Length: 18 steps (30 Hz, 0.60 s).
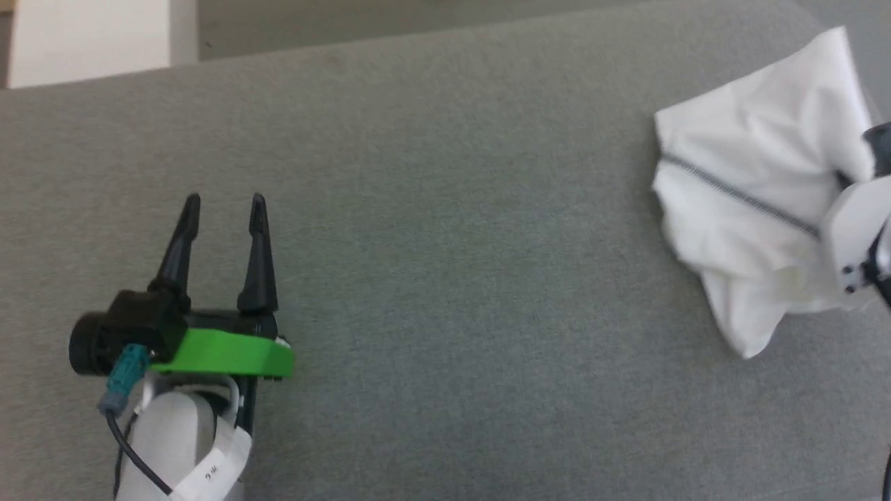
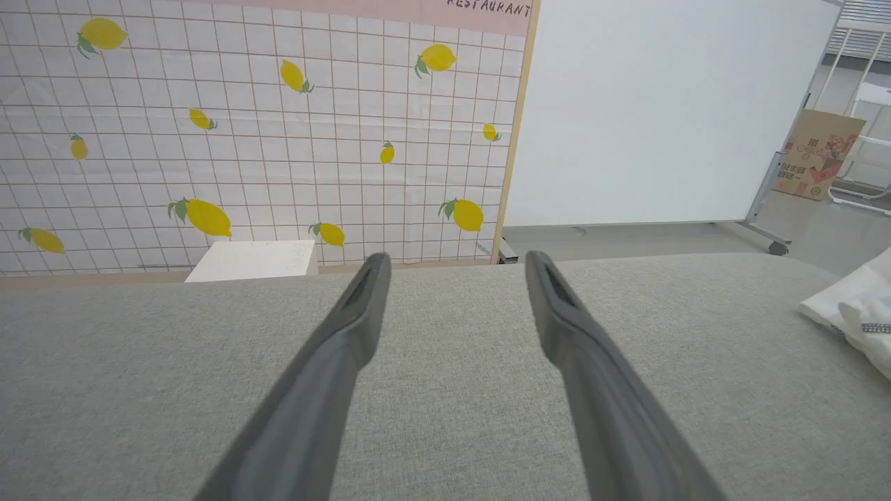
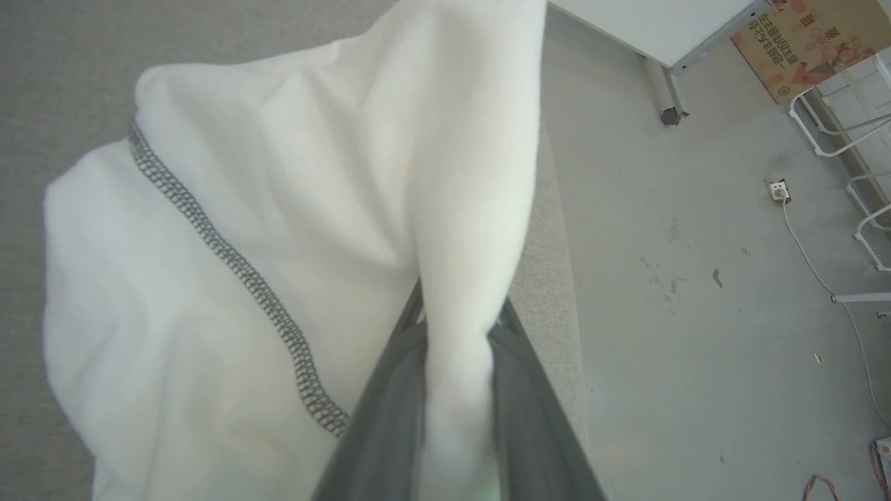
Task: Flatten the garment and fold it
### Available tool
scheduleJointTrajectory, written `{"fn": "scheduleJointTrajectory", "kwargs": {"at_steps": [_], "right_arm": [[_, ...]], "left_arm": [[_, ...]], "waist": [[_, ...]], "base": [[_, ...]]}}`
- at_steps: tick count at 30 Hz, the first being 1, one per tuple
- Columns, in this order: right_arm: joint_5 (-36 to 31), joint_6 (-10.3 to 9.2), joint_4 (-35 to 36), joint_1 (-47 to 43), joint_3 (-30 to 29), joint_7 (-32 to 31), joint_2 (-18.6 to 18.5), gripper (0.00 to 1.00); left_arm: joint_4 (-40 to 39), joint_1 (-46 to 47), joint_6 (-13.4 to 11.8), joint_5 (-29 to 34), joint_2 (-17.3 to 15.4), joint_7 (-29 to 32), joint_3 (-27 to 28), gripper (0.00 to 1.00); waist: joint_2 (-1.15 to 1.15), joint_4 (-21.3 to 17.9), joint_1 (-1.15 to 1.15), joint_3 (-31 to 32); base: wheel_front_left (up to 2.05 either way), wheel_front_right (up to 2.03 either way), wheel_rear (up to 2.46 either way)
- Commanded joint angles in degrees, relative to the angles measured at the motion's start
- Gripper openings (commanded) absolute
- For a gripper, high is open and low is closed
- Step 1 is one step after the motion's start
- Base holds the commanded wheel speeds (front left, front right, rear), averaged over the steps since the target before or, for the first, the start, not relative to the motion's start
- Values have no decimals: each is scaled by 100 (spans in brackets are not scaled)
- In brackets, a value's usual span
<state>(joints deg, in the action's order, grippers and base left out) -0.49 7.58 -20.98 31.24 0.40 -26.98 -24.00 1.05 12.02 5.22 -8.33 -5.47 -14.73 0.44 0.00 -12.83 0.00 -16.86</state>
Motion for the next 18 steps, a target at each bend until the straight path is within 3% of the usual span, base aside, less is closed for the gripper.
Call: {"fn": "scheduleJointTrajectory", "kwargs": {"at_steps": [1,7,16,17,18], "right_arm": [[-113,-9,-101,196,-111,101,-43,0],[-529,-9,-667,749,-595,435,-171,0],[-1005,-9,-1420,1353,-1092,773,-48,0],[-1064,-9,-1498,1380,-1178,762,-16,23],[-1115,-9,-1556,1388,-1245,733,9,67]], "left_arm": [[-50,144,21,67,-74,-22,-16,100],[-266,407,42,127,-236,90,-81,100],[-349,530,19,136,-336,174,-118,100],[-323,528,14,124,-331,166,-122,100],[-297,522,10,115,-323,158,-127,100]], "waist": [[0,-450,0,-582],[0,-438,0,-1015],[0,-205,0,-1247],[0,-172,0,-1215],[0,-148,0,-1178]], "base": [[0,0,0],[0,0,0],[0,0,0],[0,0,0],[0,0,0]]}}
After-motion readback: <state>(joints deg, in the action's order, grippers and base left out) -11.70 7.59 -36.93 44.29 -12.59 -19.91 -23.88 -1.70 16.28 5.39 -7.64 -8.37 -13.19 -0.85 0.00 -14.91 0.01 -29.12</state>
